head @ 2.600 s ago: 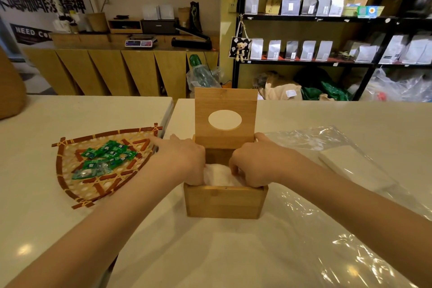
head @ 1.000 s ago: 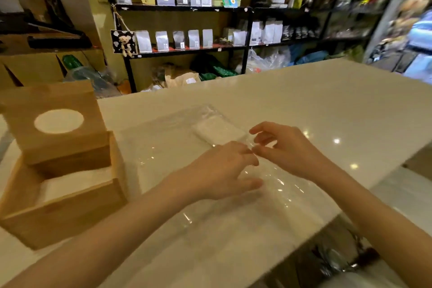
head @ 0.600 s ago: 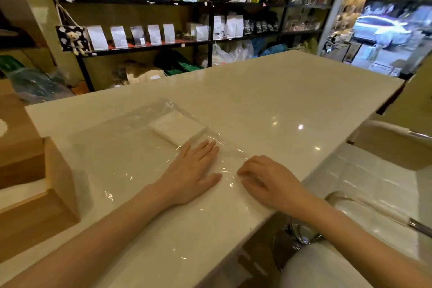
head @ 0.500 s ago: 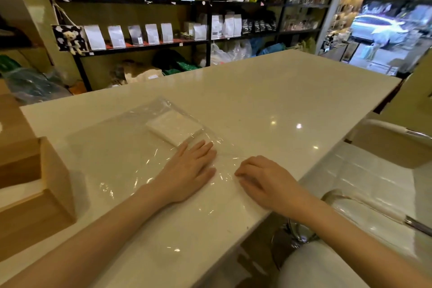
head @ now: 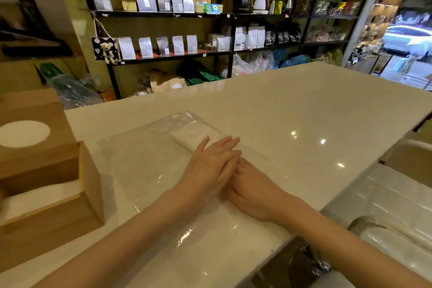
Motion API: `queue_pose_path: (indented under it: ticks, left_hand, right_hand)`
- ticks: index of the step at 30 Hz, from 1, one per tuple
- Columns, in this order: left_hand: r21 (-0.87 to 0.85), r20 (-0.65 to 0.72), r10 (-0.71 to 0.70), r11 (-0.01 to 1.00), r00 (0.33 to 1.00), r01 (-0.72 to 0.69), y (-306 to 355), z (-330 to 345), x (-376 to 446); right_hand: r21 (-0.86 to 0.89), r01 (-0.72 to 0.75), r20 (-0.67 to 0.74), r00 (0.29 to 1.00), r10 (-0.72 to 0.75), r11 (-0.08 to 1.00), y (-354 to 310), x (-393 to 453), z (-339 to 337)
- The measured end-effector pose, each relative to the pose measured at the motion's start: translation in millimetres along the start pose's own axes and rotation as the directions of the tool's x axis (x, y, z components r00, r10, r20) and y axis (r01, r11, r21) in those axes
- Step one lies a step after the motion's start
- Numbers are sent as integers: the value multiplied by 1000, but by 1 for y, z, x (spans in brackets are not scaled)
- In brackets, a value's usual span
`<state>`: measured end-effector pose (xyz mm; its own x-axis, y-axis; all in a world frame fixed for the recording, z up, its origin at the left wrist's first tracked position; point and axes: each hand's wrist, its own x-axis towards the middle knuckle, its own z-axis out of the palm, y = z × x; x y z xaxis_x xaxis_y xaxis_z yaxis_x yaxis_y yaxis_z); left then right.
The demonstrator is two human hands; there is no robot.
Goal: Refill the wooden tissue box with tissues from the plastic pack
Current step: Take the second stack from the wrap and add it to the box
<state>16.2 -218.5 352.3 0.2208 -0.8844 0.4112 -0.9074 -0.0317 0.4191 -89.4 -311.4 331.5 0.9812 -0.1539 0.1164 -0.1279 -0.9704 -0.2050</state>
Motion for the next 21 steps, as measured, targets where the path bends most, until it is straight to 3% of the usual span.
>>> queue_pose_path:
  ticks: [3, 6, 9, 15, 17, 21]
  left_hand:
    - [6, 17, -143, 990, 990, 143, -12, -13, 12]
    - [128, -8, -412, 903, 911, 410, -50, -26, 32]
    - [187, -26, -552, 816, 833, 547, -87, -31, 39]
    - [187, 40, -668, 735, 743, 652, -116, -18, 30]
    - [168, 29, -670, 735, 742, 657, -117, -15, 30]
    - [295, 40, -625, 753, 780, 588, -116, -12, 28]
  right_hand:
    - [-75, 32, -14, 999, -34, 997, 8, 30, 6]
    - [-67, 4, -14, 1000, -5, 998, 8, 52, 8]
    - [-82, -18, -53, 998, 14, 997, 7, 68, 12]
    - [-23, -115, 73, 991, 116, 993, 7, 77, 8]
    - [3, -125, 67, 990, 125, 992, 7, 76, 8]
    - [59, -136, 79, 988, 131, 989, 10, 65, 12]
